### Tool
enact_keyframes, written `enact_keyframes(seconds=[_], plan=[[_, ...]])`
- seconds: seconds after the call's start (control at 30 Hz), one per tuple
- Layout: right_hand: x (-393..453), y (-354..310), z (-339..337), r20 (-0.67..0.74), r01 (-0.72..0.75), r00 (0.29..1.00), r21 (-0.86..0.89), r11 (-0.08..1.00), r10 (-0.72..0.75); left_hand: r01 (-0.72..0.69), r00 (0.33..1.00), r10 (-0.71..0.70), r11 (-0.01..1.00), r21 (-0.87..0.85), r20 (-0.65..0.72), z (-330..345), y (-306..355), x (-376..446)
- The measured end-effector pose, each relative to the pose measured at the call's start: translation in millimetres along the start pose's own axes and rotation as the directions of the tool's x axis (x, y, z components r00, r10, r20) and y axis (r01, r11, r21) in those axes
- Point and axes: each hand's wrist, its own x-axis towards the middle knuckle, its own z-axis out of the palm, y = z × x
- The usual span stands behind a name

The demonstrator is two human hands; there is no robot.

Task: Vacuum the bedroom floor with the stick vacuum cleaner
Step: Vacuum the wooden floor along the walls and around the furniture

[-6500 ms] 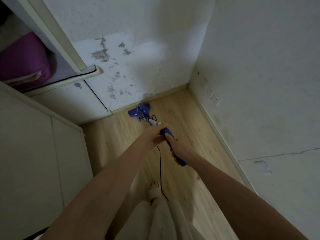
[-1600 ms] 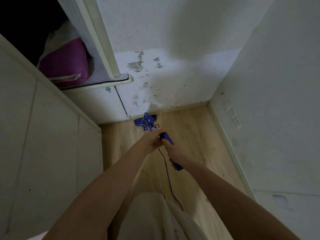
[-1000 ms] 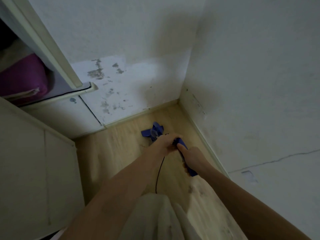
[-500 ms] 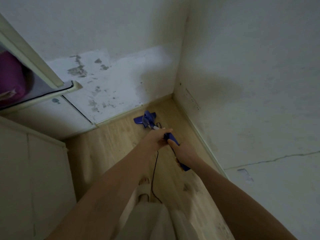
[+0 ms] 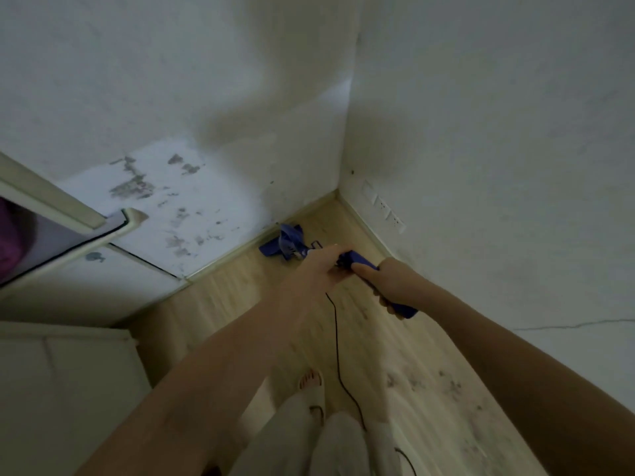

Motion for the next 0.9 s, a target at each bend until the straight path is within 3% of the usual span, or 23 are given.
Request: enact_keyframes(seconds=[0.37,0.57,0.9], plan=[[9.4,-7.2,-2.0,0.0,-0.013,1.0,0.067,0.998,0.013,-0.026,1.0,0.026,0.999,0.018,0.015,-3.1,13.3,8.2],[4.7,23.6,10.7,0.038,-0.044,0.998,0.107,0.993,0.04,-0.025,0.998,0.023,0.999,0.044,0.057,3.0,-19.2,11.8],[-27.9,97.8,13.7,-0.044,0.046,0.998,0.015,0.999,-0.045,-0.042,0.998,0.042,0.999,0.024,-0.038,43.5,-84.9,-12.3]])
